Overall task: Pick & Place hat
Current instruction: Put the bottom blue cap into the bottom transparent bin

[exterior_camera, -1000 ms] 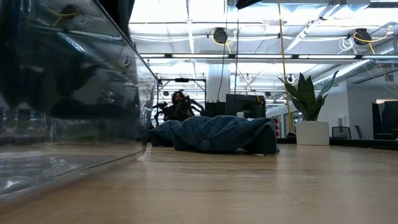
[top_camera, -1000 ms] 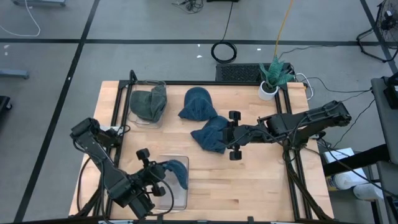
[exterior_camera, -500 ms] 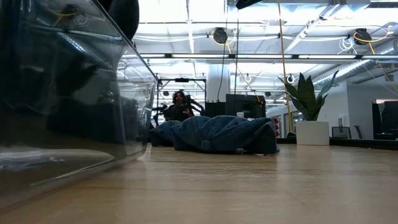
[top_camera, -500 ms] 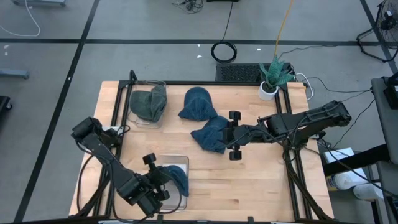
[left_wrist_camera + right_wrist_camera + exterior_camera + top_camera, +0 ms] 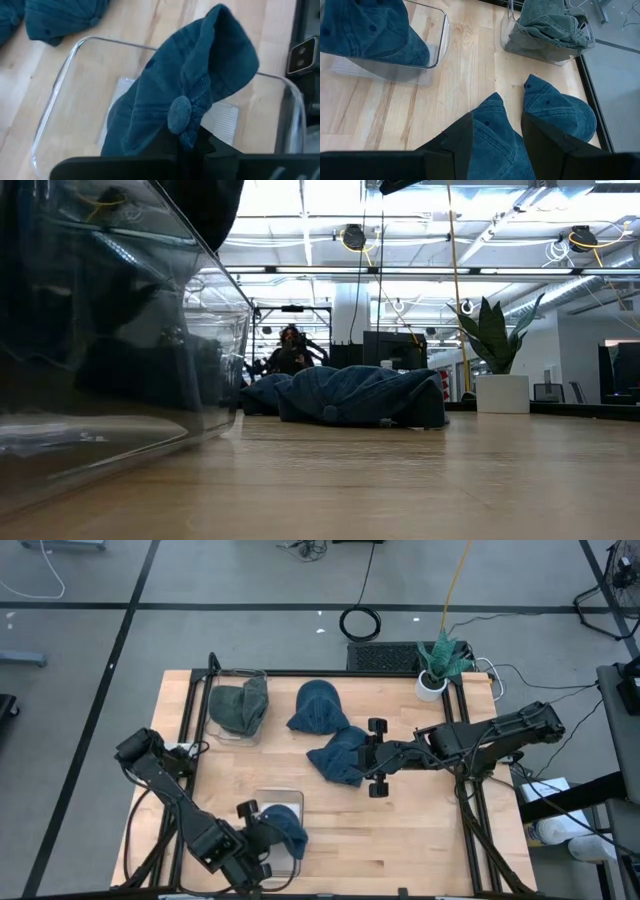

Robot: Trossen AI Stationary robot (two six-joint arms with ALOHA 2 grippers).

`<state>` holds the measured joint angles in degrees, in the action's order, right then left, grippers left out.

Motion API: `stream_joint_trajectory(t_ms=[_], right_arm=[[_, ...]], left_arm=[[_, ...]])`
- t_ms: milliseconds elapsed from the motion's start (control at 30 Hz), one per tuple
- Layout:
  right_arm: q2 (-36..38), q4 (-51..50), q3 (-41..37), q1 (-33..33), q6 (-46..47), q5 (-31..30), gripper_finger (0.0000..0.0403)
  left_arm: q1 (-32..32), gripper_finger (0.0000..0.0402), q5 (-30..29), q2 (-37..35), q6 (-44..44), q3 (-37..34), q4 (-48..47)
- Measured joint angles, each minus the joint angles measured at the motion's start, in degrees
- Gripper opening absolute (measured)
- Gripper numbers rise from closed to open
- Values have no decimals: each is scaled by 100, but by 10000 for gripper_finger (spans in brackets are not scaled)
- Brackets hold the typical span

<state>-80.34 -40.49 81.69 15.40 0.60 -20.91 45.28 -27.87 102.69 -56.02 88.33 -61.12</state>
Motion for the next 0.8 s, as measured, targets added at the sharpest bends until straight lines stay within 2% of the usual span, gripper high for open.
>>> stream_joint_trajectory(t_ms=[233, 333, 467, 567, 667, 800], right_arm=[[-1, 0, 0, 0, 0, 0, 155], [0, -2, 0, 0, -14, 0, 155], [-2, -2, 0, -2, -18, 0, 155], [0, 2, 0, -2, -18, -2, 155], [-2, 11, 0, -2, -19, -1, 155], [-2, 11, 0, -2, -18, -2, 155]], left_arm=[[-47, 3, 472, 2, 13, -268, 219], [-136, 3, 994, 3, -13, -663, 559], [-277, 4, 1825, 11, 419, -1217, 1557], [-387, 3, 2187, 11, 662, -1444, 1963], [-443, 4, 2301, 11, 803, -1469, 2080], [-455, 31, 2469, -19, 985, -1406, 2045]])
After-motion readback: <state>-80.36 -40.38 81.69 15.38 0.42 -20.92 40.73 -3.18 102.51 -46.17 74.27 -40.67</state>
